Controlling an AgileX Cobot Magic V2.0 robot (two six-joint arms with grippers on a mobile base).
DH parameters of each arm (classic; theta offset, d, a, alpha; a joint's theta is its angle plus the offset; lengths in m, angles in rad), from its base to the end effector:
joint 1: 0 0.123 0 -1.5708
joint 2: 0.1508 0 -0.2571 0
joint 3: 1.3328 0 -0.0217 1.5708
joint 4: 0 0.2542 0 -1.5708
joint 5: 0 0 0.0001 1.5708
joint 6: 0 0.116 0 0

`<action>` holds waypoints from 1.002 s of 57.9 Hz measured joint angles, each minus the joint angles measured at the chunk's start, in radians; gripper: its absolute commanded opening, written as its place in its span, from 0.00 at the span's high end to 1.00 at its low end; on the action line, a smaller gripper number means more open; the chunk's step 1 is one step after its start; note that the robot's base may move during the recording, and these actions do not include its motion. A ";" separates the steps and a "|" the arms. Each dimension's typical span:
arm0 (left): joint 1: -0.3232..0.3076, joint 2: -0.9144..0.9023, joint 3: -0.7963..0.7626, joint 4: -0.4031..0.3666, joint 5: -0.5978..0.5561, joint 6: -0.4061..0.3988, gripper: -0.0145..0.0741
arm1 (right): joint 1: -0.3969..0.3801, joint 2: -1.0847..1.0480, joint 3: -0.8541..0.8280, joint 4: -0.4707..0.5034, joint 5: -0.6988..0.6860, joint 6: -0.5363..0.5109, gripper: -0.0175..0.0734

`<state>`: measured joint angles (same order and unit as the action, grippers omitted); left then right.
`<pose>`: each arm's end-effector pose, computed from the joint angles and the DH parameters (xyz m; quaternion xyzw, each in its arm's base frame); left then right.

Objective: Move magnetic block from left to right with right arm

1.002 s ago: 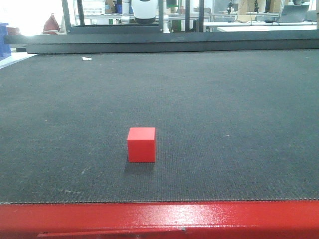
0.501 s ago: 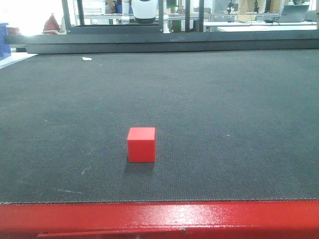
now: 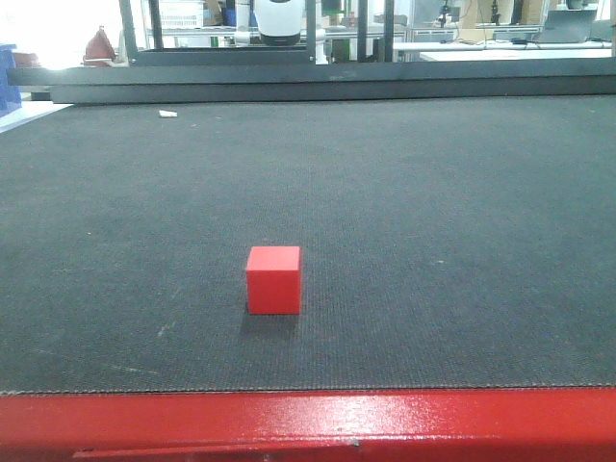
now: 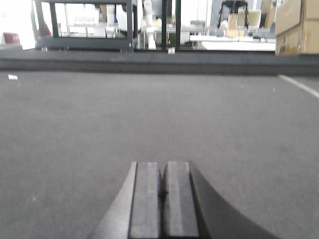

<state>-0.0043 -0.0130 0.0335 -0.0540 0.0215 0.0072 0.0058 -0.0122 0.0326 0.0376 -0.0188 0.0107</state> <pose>0.1134 -0.0006 0.2021 -0.0143 0.6908 -0.0189 0.7227 0.1131 0.0006 0.2070 0.0146 0.6761 0.0197 0.7364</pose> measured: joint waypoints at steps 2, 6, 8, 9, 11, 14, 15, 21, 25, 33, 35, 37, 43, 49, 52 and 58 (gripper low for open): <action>0.000 0.000 0.000 0.000 0.000 0.000 0.98 | 0.000 0.000 0.000 0.000 -0.007 0.000 0.74; 0.000 0.000 0.000 0.000 0.000 0.000 0.98 | 0.000 0.000 -0.002 -0.010 0.005 0.000 0.74; 0.000 0.000 0.000 0.000 0.000 0.000 0.98 | 0.000 0.000 -0.012 -0.017 0.027 0.000 0.74; 0.000 0.000 0.000 0.000 0.000 0.000 0.98 | 0.000 0.000 -0.024 -0.025 0.049 0.000 0.74; 0.000 0.000 0.000 0.000 0.000 0.000 0.98 | 0.000 0.000 -0.049 -0.038 0.088 0.000 0.74; 0.000 0.000 0.000 0.000 0.000 0.000 0.98 | 0.000 0.000 -0.104 -0.062 0.153 0.000 0.74; 0.000 0.000 0.000 0.000 0.000 0.000 0.98 | 0.000 0.000 -0.120 -0.068 0.168 0.000 0.74; 0.000 0.000 0.000 0.000 0.000 0.000 0.98 | 0.000 0.029 -0.227 -0.111 0.267 0.000 0.74; 0.000 0.000 0.000 0.000 0.000 0.000 0.98 | 0.000 0.079 -0.278 -0.129 0.314 0.000 0.74; 0.000 0.000 0.000 0.000 0.000 0.000 0.98 | 0.002 0.203 -0.335 -0.138 0.347 0.000 0.74; 0.000 0.000 0.000 0.000 0.000 0.000 0.98 | 0.007 0.232 -0.347 -0.138 0.349 0.000 0.74; 0.000 0.000 0.000 0.000 0.000 0.000 0.98 | 0.017 0.265 -0.357 -0.138 0.351 0.000 0.74; 0.000 0.000 0.000 0.000 0.000 0.000 0.98 | 0.063 0.340 -0.383 -0.138 0.353 0.002 0.74; 0.000 0.000 0.000 0.000 0.000 0.000 0.98 | 0.130 0.428 -0.422 -0.138 0.370 0.023 0.74; 0.000 0.000 0.000 0.000 0.000 0.000 0.98 | 0.162 0.474 -0.441 -0.138 0.386 0.050 0.74; 0.000 0.000 0.000 0.000 0.000 0.000 0.98 | 0.222 0.578 -0.471 -0.138 0.415 0.131 0.74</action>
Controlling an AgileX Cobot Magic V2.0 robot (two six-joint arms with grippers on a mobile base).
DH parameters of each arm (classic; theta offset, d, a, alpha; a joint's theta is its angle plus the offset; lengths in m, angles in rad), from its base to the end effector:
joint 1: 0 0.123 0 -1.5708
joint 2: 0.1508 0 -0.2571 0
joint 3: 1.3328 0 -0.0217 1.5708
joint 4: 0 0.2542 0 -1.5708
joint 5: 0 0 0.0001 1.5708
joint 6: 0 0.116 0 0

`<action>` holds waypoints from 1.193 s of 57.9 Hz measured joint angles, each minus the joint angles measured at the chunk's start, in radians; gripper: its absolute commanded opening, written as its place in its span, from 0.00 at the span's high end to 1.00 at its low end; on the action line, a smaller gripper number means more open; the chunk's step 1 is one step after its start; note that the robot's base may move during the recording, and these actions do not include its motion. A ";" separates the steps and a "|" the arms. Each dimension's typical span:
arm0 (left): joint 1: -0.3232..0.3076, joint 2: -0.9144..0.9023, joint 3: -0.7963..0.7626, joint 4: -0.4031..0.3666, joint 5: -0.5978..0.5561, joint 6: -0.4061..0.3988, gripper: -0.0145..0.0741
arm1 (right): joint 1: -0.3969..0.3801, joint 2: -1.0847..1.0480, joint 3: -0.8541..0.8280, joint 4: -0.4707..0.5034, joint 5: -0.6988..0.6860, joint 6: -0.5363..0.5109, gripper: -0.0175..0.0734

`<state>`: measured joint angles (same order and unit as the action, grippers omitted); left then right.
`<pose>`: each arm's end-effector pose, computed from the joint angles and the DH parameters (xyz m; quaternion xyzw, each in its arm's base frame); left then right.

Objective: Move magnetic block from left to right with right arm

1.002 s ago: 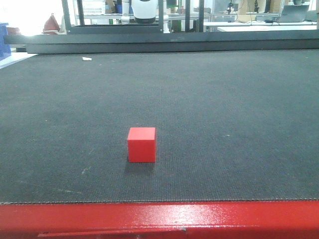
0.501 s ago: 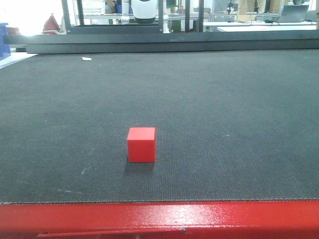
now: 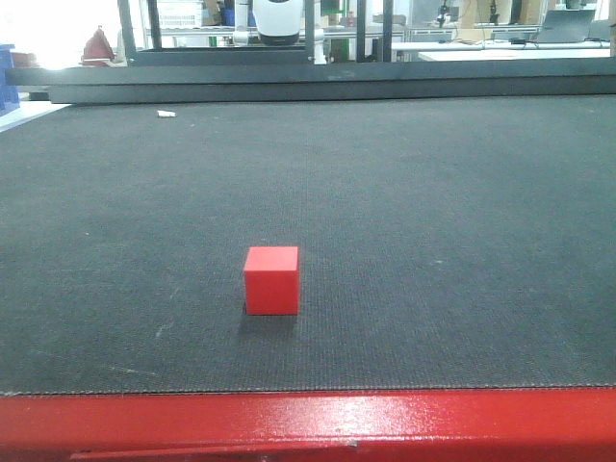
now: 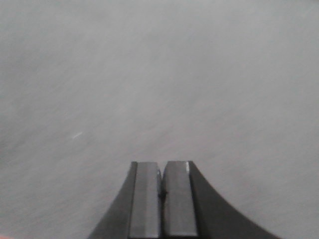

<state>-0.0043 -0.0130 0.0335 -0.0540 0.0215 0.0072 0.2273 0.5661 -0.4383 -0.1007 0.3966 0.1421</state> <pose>0.1134 -0.0006 0.2021 -0.0143 0.6908 -0.0189 0.7227 0.1629 0.0330 0.2543 -0.0646 0.8406 0.0579 0.5347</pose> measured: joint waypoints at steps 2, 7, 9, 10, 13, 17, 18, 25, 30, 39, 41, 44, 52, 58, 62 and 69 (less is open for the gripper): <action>0.000 0.000 0.000 0.000 0.000 0.000 0.98 | 0.016 0.036 -0.010 0.000 0.011 0.034 0.74; 0.000 0.000 0.000 0.000 0.000 0.000 0.98 | 0.049 0.120 -0.039 0.000 0.044 0.117 0.63; 0.000 0.000 0.000 0.000 0.000 0.000 0.98 | 0.063 0.153 -0.054 0.000 0.060 0.148 0.56; 0.000 0.000 0.000 0.000 0.000 0.000 0.98 | 0.071 0.166 -0.064 0.000 0.067 0.159 0.50; 0.000 0.000 0.000 0.000 0.000 0.000 0.98 | 0.092 0.207 -0.091 0.000 0.094 0.195 0.34; 0.000 0.000 0.000 0.000 0.000 0.000 0.98 | 0.120 0.261 -0.131 0.000 0.133 0.237 0.12; 0.000 0.000 0.000 0.000 0.000 0.000 0.98 | 0.126 0.278 -0.141 -0.002 0.143 0.244 0.09; 0.000 0.000 0.000 0.000 0.000 0.000 0.98 | 0.177 0.373 -0.232 -0.004 0.245 0.290 0.11; 0.000 0.000 0.000 0.000 0.000 0.000 0.98 | 0.207 0.452 -0.299 -0.006 0.339 0.325 0.11; 0.000 0.000 0.000 0.000 0.000 0.000 0.98 | 0.285 0.605 -0.436 -0.009 0.498 0.372 0.11; 0.000 0.000 0.000 0.000 0.000 0.000 0.98 | 0.296 0.636 -0.469 -0.006 0.526 0.377 0.11; 0.000 0.000 0.000 0.000 0.000 0.000 0.98 | 0.309 0.690 -0.515 0.009 0.578 0.392 0.11; 0.000 0.000 0.000 0.000 0.000 0.000 0.98 | 0.320 0.834 -0.638 0.069 0.674 0.422 0.11; 0.000 0.000 0.000 0.000 0.000 0.000 0.98 | 0.334 0.933 -0.749 0.111 0.730 0.456 0.11; 0.000 0.000 0.000 0.000 0.000 0.000 0.98 | 0.353 0.999 -0.815 0.121 0.763 0.477 0.11; 0.000 0.000 0.000 0.000 0.000 0.000 0.98 | 0.394 1.098 -0.929 0.128 0.797 0.506 0.11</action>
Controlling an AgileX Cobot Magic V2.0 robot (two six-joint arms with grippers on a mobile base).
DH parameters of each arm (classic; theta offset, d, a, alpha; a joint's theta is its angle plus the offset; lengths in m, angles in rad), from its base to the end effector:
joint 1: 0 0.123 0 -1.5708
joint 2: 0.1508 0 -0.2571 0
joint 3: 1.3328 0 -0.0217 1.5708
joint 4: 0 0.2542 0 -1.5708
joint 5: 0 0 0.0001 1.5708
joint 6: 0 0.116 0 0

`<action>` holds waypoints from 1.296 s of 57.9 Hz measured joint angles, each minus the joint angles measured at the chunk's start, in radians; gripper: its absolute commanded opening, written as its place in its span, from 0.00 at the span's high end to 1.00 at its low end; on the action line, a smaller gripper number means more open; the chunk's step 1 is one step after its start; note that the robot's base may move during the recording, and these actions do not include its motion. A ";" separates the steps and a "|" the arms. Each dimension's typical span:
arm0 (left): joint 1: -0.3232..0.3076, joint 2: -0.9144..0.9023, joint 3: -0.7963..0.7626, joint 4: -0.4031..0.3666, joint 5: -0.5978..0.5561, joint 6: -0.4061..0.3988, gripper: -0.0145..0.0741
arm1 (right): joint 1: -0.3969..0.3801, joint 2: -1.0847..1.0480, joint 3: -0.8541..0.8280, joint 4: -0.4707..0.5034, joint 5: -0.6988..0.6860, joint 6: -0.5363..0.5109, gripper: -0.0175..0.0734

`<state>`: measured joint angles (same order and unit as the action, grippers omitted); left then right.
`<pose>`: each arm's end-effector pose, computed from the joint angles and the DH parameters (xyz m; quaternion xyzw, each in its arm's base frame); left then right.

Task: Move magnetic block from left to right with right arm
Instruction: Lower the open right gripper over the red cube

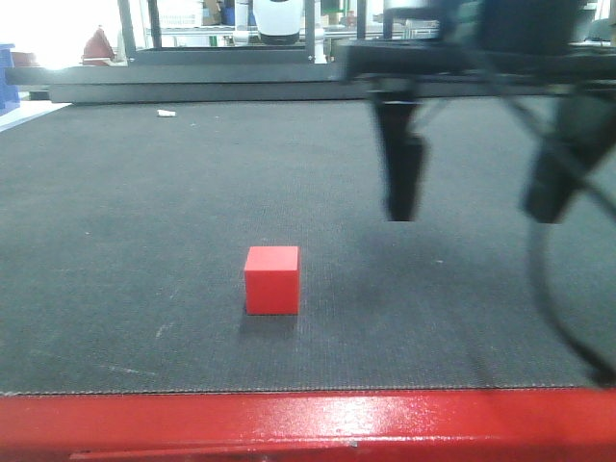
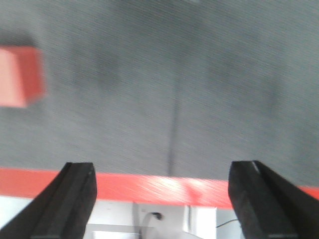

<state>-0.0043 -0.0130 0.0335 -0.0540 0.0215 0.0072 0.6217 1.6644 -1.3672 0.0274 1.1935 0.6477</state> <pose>0.1134 -0.0006 0.2021 -0.0143 0.6908 -0.0189 0.7227 0.2703 0.1973 0.2263 0.0169 0.9963 0.0601 0.0595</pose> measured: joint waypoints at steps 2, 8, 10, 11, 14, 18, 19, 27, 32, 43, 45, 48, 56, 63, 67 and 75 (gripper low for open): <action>0.000 0.000 0.000 0.000 0.000 0.000 0.98 | 0.010 0.024 -0.035 0.002 0.006 0.006 0.11; 0.000 0.000 0.000 0.000 0.000 0.000 0.98 | 0.041 0.103 -0.121 0.002 0.019 0.025 0.11; 0.000 0.000 0.000 0.000 0.000 0.000 0.98 | 0.052 0.129 -0.151 0.004 0.021 0.029 0.11; 0.000 0.000 0.000 0.000 0.000 0.000 0.98 | 0.058 0.139 -0.163 0.004 0.021 0.032 0.11; 0.000 0.000 0.000 0.000 0.000 0.000 0.98 | 0.073 0.174 -0.206 0.004 0.023 0.034 0.11; 0.000 0.000 0.000 0.000 0.000 0.000 0.98 | 0.089 0.215 -0.252 0.004 0.025 0.035 0.11; 0.000 0.000 0.000 0.000 0.000 0.000 0.98 | 0.093 0.228 -0.262 0.004 0.026 0.035 0.11; 0.000 0.000 0.000 0.000 0.000 0.000 0.98 | 0.116 0.301 -0.345 0.008 0.029 0.035 0.11; 0.000 0.000 0.000 0.000 0.000 0.000 0.98 | 0.120 0.332 -0.374 0.008 0.029 0.035 0.11; 0.000 0.000 0.000 0.000 0.000 0.000 0.98 | 0.120 0.374 -0.384 0.010 0.029 0.052 0.11; 0.000 0.000 0.000 0.000 0.000 0.000 0.98 | 0.120 0.383 -0.384 0.010 0.029 0.057 0.11; 0.000 0.000 0.000 0.000 0.000 0.000 0.98 | 0.120 0.391 -0.384 0.010 0.029 0.069 0.11; 0.000 0.000 0.000 0.000 0.000 0.000 0.98 | 0.120 0.402 -0.384 0.010 0.029 0.101 0.11; 0.000 0.000 0.000 0.000 0.000 0.000 0.98 | 0.120 0.406 -0.386 0.010 0.029 0.128 0.11; 0.000 0.000 0.000 0.000 0.000 0.000 0.98 | 0.120 0.412 -0.386 0.011 0.029 0.132 0.11; 0.000 0.000 0.000 0.000 0.000 0.000 0.98 | 0.123 0.422 -0.386 0.015 0.029 0.136 0.11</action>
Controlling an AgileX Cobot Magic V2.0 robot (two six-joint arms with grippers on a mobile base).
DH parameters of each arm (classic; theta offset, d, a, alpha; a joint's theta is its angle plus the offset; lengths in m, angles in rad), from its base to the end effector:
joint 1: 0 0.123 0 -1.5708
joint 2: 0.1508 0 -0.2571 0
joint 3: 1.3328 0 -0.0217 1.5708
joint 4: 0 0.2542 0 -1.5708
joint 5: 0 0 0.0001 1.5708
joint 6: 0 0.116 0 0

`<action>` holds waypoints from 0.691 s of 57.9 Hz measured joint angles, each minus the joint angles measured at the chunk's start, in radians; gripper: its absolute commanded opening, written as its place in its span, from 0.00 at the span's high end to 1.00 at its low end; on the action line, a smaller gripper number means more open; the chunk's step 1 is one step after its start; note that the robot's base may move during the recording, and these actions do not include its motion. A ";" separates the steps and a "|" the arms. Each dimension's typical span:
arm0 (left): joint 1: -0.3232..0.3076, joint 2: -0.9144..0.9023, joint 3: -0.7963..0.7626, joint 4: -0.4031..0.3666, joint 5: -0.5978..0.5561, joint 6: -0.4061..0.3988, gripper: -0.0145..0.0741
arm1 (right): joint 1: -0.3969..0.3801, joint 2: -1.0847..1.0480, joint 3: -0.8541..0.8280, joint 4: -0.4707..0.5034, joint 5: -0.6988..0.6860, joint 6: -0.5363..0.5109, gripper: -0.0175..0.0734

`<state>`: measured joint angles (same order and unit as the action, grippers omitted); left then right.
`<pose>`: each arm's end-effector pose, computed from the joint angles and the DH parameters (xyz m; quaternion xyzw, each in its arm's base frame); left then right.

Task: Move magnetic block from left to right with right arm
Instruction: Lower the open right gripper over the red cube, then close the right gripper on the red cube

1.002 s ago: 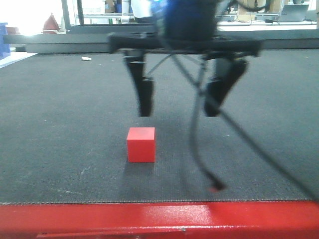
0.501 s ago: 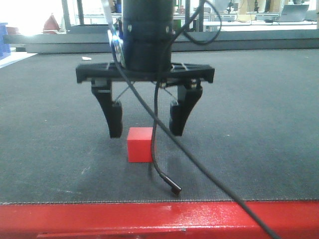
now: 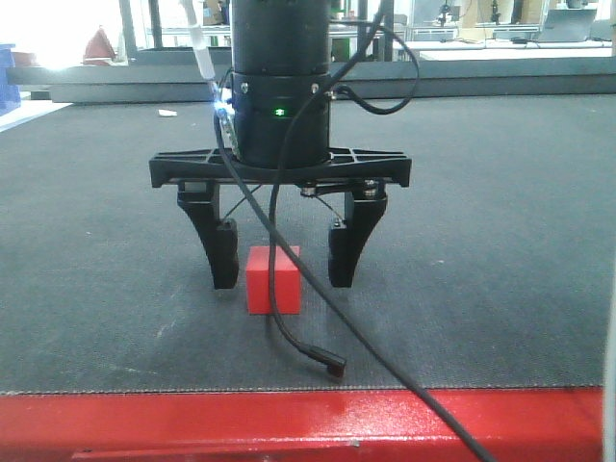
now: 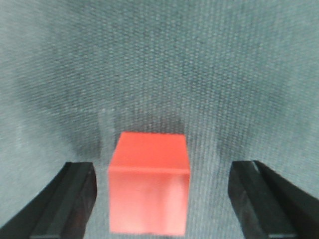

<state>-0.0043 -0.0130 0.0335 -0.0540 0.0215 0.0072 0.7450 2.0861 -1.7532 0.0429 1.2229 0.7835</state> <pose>0.1134 -0.0006 0.2021 -0.0143 0.6908 -0.0189 0.7227 0.3074 0.2899 0.1691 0.0255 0.9982 0.0501 0.0227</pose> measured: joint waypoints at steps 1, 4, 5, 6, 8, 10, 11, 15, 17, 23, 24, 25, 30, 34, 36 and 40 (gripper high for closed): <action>0.000 0.000 0.000 0.000 0.000 0.000 0.98 | 0.002 0.001 0.000 0.000 0.000 0.000 0.11; 0.000 0.000 0.000 0.000 0.000 0.000 0.98 | 0.004 0.003 -0.001 0.002 0.000 0.000 0.11; 0.000 0.000 0.000 0.000 0.000 0.000 0.98 | 0.006 0.005 -0.001 0.002 0.000 0.000 0.11; 0.000 0.000 0.000 0.000 0.000 0.000 0.98 | 0.007 0.005 -0.001 0.002 0.000 0.000 0.11; 0.000 0.000 0.000 0.000 0.000 0.000 0.98 | 0.009 0.007 -0.001 0.002 0.000 0.000 0.11; 0.000 0.000 0.000 0.000 0.000 0.000 0.98 | 0.011 0.007 -0.001 0.004 0.000 0.001 0.11; 0.000 0.000 0.000 0.000 0.000 0.000 0.98 | 0.013 0.007 -0.002 0.004 0.000 0.001 0.11; 0.000 0.000 0.000 0.000 0.000 0.000 0.98 | 0.015 0.008 -0.002 0.006 0.000 0.001 0.11; 0.000 0.000 0.000 0.000 0.000 0.000 0.98 | 0.016 0.008 -0.002 0.008 0.000 0.004 0.11; 0.000 0.000 0.000 0.000 0.000 0.000 0.98 | 0.018 0.008 -0.002 0.010 0.000 0.004 0.11; 0.000 0.000 0.000 0.000 0.000 0.000 0.98 | 0.018 0.008 -0.002 0.010 0.000 0.004 0.11; 0.000 0.000 0.000 0.000 0.000 0.000 0.98 | 0.018 0.008 -0.002 0.010 0.000 0.004 0.11; 0.000 0.000 0.000 0.000 0.000 0.000 0.98 | 0.018 0.008 -0.002 0.010 0.000 0.004 0.11; 0.000 0.000 0.000 0.000 0.000 0.000 0.98 | 0.018 0.008 -0.002 0.010 0.000 0.004 0.11; 0.000 0.000 0.000 0.000 0.000 0.000 0.98 | 0.018 0.008 -0.002 0.010 0.000 0.004 0.11; 0.000 0.000 0.000 0.000 0.000 0.000 0.98 | 0.018 0.010 -0.002 0.010 0.000 0.004 0.11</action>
<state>-0.0043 -0.0130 0.0335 -0.0540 0.0215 0.0072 0.7625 2.0957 -1.7555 0.0528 1.2229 0.7871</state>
